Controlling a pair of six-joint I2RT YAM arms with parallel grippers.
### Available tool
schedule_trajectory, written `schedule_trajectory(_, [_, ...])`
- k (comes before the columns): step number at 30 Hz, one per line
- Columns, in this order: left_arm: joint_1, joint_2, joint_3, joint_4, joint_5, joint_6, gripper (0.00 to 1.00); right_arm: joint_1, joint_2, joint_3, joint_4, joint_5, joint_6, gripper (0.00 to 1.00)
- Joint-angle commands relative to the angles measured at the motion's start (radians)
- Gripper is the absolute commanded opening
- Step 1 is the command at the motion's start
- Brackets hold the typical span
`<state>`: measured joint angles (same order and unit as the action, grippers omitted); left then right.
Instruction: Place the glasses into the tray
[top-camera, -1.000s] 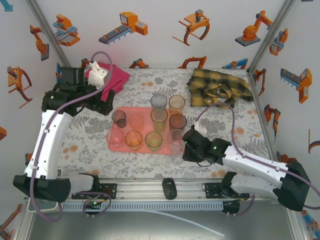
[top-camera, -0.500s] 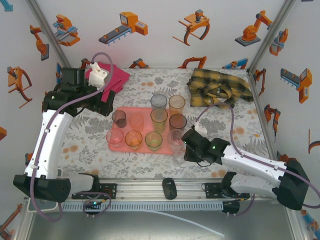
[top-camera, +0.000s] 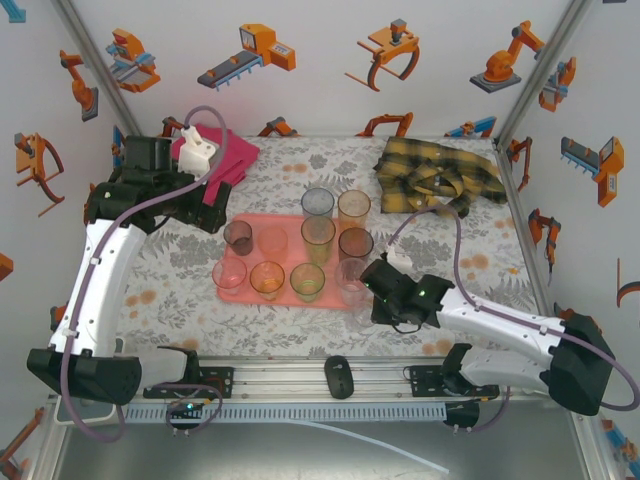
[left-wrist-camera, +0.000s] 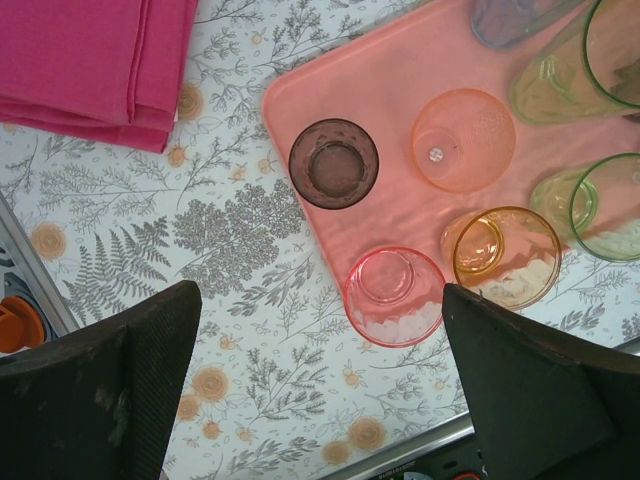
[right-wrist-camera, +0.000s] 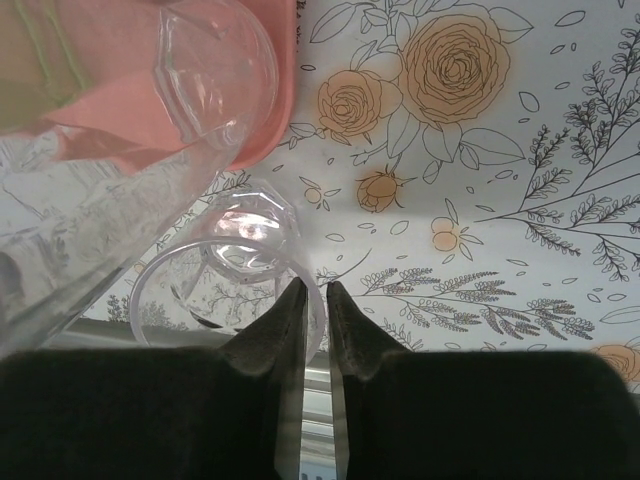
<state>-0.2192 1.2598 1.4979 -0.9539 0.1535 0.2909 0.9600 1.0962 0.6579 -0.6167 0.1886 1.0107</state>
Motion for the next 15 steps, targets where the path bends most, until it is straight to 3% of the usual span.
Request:
schedule_trajectory(1, [0.004,-0.008,-0.007,0.001,0.008,-0.021,0.99,0.006,-0.02,0.014,-0.017,0.035,0.009,0.14])
schedule_trajectory(15, [0.003,0.009,0.003,0.009,0.026,-0.043,1.0,0.006,-0.094,0.022,-0.085,0.044,0.005,0.02])
